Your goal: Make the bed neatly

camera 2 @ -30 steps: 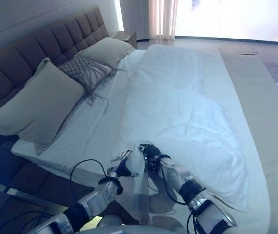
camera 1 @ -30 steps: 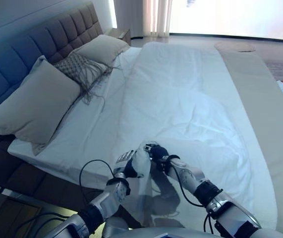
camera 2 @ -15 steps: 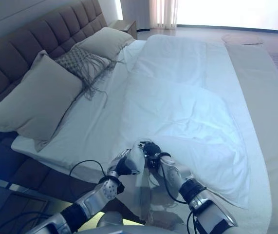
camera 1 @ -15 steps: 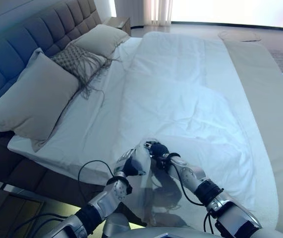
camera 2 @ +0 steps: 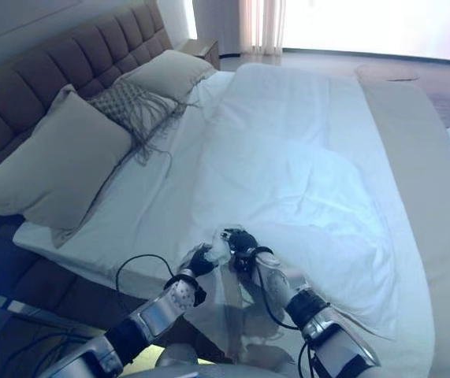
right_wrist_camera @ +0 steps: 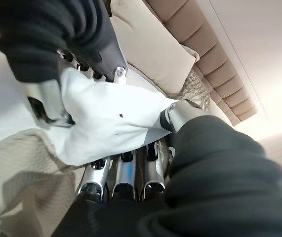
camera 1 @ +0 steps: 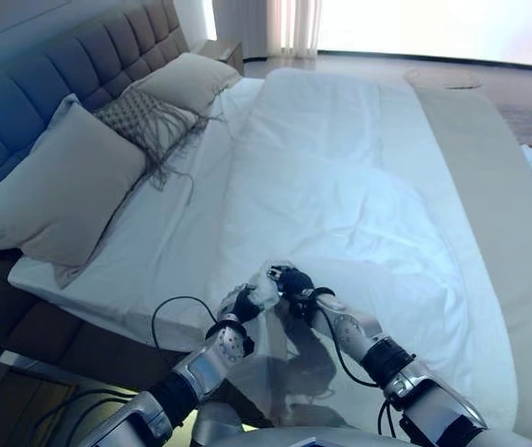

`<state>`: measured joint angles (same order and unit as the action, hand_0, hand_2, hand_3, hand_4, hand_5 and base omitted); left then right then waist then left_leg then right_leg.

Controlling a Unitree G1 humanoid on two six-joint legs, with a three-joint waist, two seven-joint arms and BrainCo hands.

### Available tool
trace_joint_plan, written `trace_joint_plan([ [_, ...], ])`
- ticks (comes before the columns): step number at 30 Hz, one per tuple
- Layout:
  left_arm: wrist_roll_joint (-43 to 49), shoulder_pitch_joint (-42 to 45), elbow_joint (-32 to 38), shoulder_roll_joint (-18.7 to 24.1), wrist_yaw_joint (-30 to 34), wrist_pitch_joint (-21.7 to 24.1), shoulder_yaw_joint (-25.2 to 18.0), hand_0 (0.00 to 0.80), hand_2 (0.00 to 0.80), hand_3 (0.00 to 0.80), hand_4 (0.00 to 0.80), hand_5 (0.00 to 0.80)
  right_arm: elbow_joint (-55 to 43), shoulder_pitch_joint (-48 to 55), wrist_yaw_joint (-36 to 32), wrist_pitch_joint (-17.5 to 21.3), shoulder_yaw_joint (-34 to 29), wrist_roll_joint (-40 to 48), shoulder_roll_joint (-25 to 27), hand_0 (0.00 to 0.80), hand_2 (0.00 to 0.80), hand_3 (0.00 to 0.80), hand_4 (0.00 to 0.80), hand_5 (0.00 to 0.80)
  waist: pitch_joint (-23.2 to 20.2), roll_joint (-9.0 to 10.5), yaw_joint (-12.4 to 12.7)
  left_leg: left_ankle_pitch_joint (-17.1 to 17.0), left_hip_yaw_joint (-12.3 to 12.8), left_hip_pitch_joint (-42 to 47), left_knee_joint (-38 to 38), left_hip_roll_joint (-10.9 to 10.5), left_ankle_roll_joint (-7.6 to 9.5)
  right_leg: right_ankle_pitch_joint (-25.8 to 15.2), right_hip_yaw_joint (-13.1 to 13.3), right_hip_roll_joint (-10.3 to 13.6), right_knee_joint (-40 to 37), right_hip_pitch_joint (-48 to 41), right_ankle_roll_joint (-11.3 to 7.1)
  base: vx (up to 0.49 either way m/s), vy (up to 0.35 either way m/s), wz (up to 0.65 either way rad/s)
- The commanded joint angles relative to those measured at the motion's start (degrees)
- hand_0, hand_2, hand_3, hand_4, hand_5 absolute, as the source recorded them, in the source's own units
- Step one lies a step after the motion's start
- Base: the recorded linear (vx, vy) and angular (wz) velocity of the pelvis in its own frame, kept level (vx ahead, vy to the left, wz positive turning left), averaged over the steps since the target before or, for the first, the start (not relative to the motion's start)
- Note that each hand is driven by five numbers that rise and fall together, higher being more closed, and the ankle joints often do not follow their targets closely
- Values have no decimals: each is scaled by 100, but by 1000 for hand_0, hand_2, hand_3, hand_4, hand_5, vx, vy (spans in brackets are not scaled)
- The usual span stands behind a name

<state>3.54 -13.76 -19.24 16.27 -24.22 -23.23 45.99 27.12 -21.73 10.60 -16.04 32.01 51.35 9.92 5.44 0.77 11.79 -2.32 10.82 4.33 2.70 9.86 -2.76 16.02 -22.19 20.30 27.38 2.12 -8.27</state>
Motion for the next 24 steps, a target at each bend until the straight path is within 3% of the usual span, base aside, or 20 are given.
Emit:
trace_joint_plan([
  [1, -16, -786, 129, -52, -160, 42, 178, 800, 800, 800, 800, 800, -380, -968, -135, 140, -128, 303, -770, 800, 800, 800, 800, 800, -76, 343, 93, 149, -279, 94, 117, 347, -416, -2432, -256, 390, -2385, -752, -672, 0, 0, 0],
  [7, 68, -785, 135, -81, -210, 77, 137, 800, 800, 800, 800, 800, -375, -775, -55, 40, -91, 286, -808, 800, 800, 800, 800, 800, -115, 330, 90, 163, -288, 100, 125, 321, -406, -2429, -252, 417, -2378, -768, -669, 0, 0, 0],
  [8, 70, -772, 126, -69, -293, 74, 104, 800, 800, 800, 800, 800, -371, -740, -31, -50, -96, 246, -791, 533, 533, 533, 533, 533, -121, 329, 80, 164, -287, 105, 128, 317, -404, -2428, -239, 422, -2368, -764, -666, 0, 0, 0],
  [9, 71, -764, 99, -58, -364, 62, 77, 800, 800, 800, 800, 800, -337, -698, -30, -94, -79, 221, -779, 0, 0, 0, 0, 0, -121, 330, 77, 176, -290, 112, 132, 311, -398, -2418, -228, 425, -2361, -765, -661, 0, 0, 0],
  [16, -85, -607, 4, 209, -822, 221, -390, 800, 800, 800, 800, 800, -688, -192, -199, -201, -59, 467, -604, 0, 0, 0, 0, 0, -106, 315, 46, 185, -293, 122, 174, 285, -389, -2411, -159, 420, -2313, -752, -629, 0, 0, 0],
  [24, -165, 168, -473, 668, -1186, 947, -1497, 800, 800, 800, 800, 800, -1584, 854, -587, -179, -482, 1153, -84, 0, 0, 0, 0, 0, -117, 281, -47, 155, -251, 158, 190, 275, -371, -2384, 7, 370, -2266, -729, -589, 0, 0, 0],
])
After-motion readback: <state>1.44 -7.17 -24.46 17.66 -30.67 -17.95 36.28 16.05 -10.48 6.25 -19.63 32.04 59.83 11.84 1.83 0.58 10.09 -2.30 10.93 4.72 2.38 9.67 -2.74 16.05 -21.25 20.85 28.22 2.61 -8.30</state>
